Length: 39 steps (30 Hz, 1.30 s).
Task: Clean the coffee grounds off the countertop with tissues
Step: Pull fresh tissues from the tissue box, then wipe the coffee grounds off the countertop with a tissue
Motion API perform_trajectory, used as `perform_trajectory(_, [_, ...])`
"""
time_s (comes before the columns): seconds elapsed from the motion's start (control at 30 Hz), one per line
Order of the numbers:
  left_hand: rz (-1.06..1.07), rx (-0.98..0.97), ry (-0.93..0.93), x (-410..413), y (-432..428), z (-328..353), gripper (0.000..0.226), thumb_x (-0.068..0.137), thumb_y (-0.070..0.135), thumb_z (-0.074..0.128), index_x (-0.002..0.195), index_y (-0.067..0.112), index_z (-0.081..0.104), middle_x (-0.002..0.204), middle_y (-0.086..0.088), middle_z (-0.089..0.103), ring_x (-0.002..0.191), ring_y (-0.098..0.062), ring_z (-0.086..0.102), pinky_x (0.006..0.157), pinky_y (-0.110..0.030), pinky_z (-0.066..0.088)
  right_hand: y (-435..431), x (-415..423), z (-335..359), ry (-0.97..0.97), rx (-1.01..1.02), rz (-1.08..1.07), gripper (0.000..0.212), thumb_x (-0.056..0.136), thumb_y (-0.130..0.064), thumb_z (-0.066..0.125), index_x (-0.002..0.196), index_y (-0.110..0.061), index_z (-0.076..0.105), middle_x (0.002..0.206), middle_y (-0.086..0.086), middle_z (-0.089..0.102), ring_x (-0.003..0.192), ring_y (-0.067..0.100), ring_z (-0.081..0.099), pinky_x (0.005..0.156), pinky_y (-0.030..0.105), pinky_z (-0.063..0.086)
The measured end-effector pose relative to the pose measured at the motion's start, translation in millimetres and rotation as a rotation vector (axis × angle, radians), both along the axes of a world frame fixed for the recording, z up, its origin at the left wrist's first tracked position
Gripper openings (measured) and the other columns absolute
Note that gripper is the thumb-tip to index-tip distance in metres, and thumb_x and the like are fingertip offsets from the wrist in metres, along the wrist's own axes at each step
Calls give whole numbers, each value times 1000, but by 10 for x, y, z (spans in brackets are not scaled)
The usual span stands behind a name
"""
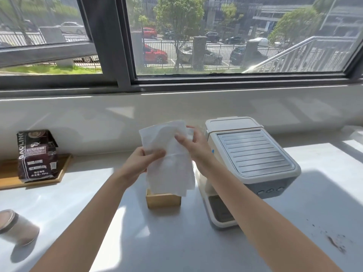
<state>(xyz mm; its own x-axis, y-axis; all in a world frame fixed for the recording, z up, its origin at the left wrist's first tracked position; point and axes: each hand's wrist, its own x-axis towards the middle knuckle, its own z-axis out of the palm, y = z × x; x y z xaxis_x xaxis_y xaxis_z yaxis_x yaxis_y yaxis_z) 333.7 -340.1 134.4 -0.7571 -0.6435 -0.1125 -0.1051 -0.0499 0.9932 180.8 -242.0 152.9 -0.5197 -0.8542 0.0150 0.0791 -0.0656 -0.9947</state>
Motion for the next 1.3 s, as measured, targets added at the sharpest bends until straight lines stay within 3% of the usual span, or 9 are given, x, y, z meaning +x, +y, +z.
perform_trajectory(0.1, [14,-3,60,-53,193,97,43,73,37,68,105,9,69,106,-13,71,95,-28,67,88,-42,49,270,-98,5,-78,126,131,42,84,-26,69,121,-13,54,110,6,67,91,18,68,69,31,56])
perform_trajectory(0.27, [-76,-16,107,-134,577,239,34,81,33,67,105,9,69,102,-9,73,93,-25,69,77,-33,57,729,-174,50,23,136,272,25,88,-21,65,111,-14,63,92,-4,71,80,9,69,62,22,55])
perform_trajectory(0.47, [-251,68,140,-221,1070,491,38,80,21,65,117,15,63,114,-9,67,101,-24,65,81,-31,55,1261,-392,279,-61,-23,248,11,86,-13,65,95,-17,69,90,2,74,81,18,71,72,33,59])
perform_trajectory(0.63, [-219,95,208,-507,1632,610,27,77,16,62,103,14,69,97,-2,74,84,-15,70,66,-22,56,1923,-741,408,-35,-4,200,14,86,-18,65,101,-19,67,98,5,70,87,20,67,78,39,53])
perform_trajectory(0.8, [-156,120,299,-966,2255,559,22,74,23,60,92,17,73,80,2,74,71,-12,68,57,-21,53,2622,-1044,445,-243,-111,212,17,89,-16,53,98,-17,67,83,1,68,73,14,65,59,28,53])
perform_trajectory(0.97, [-146,172,222,-1326,2817,406,48,83,45,36,71,16,72,74,4,70,65,-14,62,54,-21,49,3286,-1356,332,-232,-40,163,37,84,-42,46,60,-18,61,63,-5,54,57,13,50,52,25,37])
perform_trajectory(1.1, [-204,-45,152,-1604,3256,219,13,81,31,62,82,22,71,77,9,67,71,-15,59,55,-23,46,3772,-1564,112,-66,45,133,14,85,-19,60,74,-23,53,71,-7,48,59,9,49,47,19,39])
perform_trajectory(1.2, [-282,103,172,-1779,3514,88,36,77,20,70,113,24,64,88,-3,72,76,-19,67,60,-28,56,4088,-1707,-43,-46,95,90,26,86,-2,59,95,-26,56,89,1,53,75,17,54,56,26,43])
perform_trajectory(1.3, [-370,162,51,-1907,3730,-52,38,80,21,67,118,20,62,104,-8,69,90,-20,66,72,-33,55,4315,-1804,-165,63,157,18,42,80,1,61,111,-25,55,103,8,54,90,20,55,68,31,47])
